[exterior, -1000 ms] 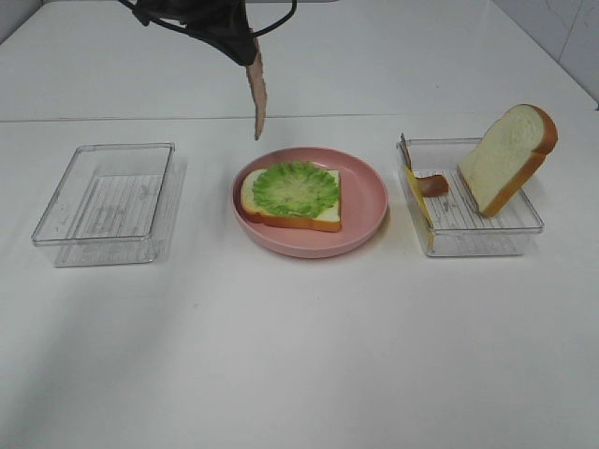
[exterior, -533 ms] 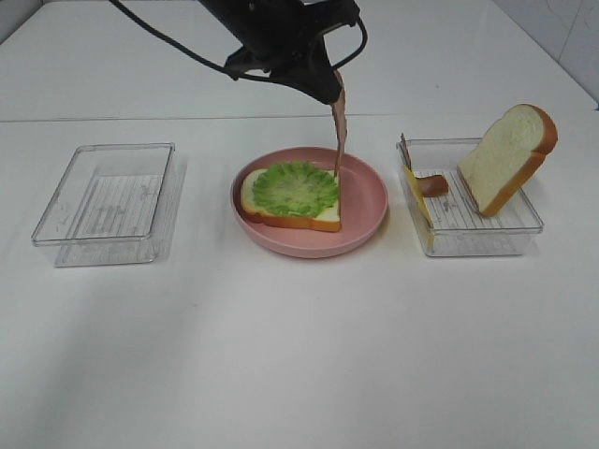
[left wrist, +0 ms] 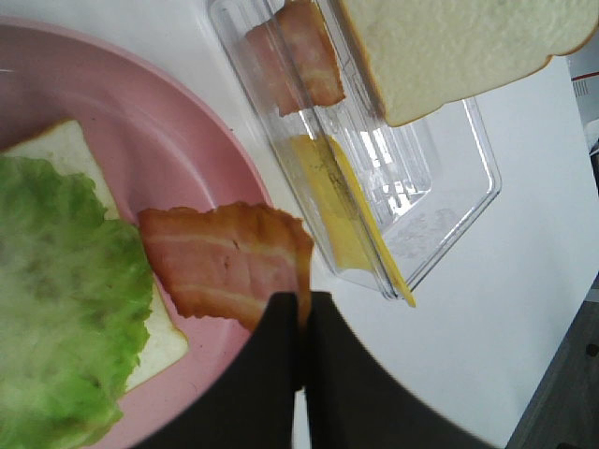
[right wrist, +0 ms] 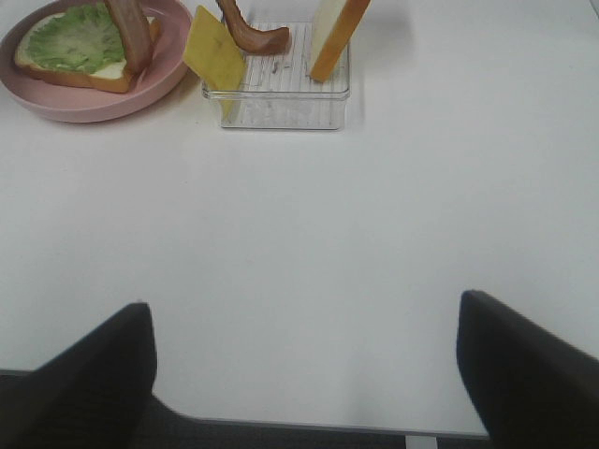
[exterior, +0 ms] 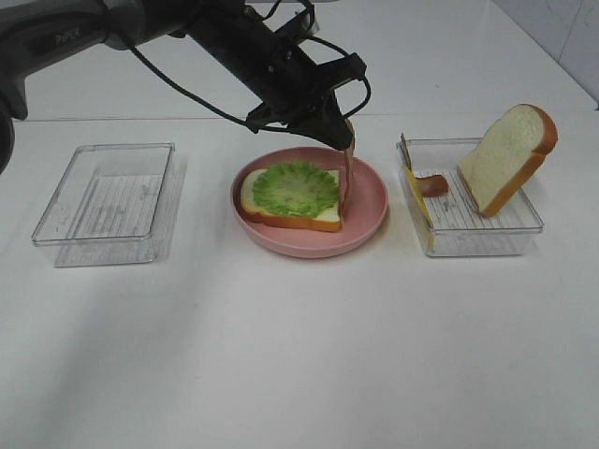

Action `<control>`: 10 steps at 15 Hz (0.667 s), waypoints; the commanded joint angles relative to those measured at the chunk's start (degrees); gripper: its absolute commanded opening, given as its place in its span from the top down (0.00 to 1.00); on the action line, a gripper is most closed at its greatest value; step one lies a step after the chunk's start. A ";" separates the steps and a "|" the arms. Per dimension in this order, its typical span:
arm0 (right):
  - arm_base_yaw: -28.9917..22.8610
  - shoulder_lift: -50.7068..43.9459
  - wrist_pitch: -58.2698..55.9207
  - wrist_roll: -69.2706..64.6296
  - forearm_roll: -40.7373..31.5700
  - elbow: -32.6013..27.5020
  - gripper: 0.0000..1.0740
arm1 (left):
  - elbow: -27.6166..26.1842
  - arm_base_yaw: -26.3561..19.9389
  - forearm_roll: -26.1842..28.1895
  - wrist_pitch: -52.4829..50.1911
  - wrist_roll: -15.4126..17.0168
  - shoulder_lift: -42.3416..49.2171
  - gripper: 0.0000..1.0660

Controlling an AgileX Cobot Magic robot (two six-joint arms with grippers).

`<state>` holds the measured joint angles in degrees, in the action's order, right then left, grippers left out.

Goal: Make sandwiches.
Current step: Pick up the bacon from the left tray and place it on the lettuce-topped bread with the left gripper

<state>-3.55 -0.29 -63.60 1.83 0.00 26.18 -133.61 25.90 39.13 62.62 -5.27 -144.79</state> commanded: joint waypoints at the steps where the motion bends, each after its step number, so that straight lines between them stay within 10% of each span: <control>1: 0.17 -1.55 0.34 -0.57 -0.34 -0.17 0.21 | -0.11 -0.29 -1.66 -0.92 -0.52 -0.11 1.00; 10: 0.17 -1.55 0.34 -0.57 -0.34 -0.17 0.21 | -1.95 -0.80 -26.70 4.24 3.67 0.11 1.00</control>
<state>-3.55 -0.29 -63.60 1.83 0.00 26.18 -135.45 25.15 13.46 66.12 -2.23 -145.02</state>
